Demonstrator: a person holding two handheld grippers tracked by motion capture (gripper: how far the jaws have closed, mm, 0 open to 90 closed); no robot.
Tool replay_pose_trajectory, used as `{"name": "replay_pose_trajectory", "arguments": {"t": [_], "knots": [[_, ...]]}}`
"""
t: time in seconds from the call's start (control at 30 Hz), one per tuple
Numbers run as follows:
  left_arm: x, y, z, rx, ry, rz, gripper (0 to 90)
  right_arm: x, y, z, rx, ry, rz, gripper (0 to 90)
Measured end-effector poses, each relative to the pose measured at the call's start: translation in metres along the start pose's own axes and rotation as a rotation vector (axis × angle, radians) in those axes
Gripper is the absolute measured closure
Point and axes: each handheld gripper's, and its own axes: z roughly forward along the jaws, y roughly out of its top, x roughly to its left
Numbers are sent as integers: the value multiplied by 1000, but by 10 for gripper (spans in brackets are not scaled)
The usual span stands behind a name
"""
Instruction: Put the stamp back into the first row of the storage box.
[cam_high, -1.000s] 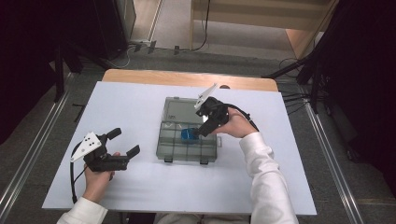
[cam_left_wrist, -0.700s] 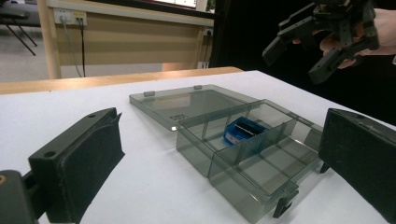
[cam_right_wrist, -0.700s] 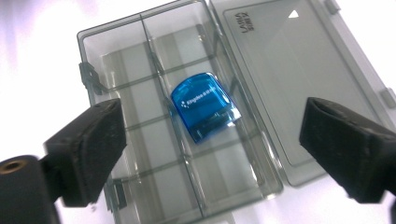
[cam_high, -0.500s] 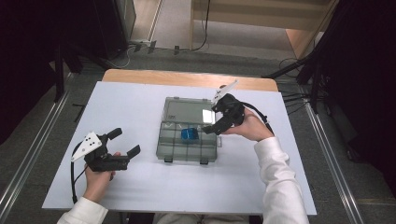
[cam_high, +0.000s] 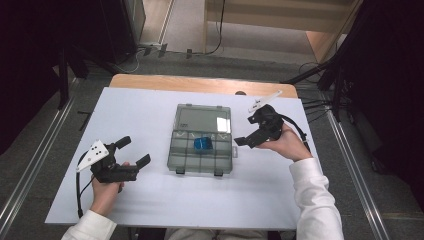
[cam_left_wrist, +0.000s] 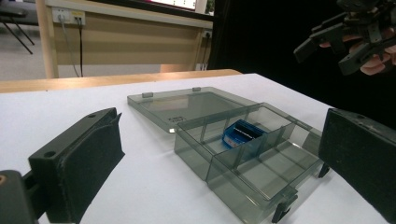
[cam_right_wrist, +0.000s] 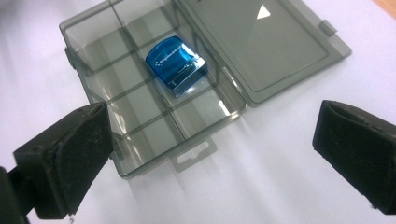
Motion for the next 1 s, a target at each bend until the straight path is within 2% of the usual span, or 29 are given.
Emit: {"name": "replay_pose_trajectory", "arguments": {"t": [0.2, 0.33, 0.63, 0.9, 1.0], "knots": [[0, 0, 0, -1, 1, 2, 0, 1, -21, -14, -18, -45, 43, 0], [0, 0, 1, 6, -1, 8, 0, 6, -36, -22, -40, -76, 42, 0], [0, 0, 1, 13, 4, 11, 0, 7, -70, -28, -94, -118, 82, 0], [1, -1, 0, 20, 9, 10, 0, 12, -91, -31, -160, -230, 140, 0], [1, -1, 1, 29, 11, 11, 0, 14, -100, -33, -191, -238, 165, 0]]}}
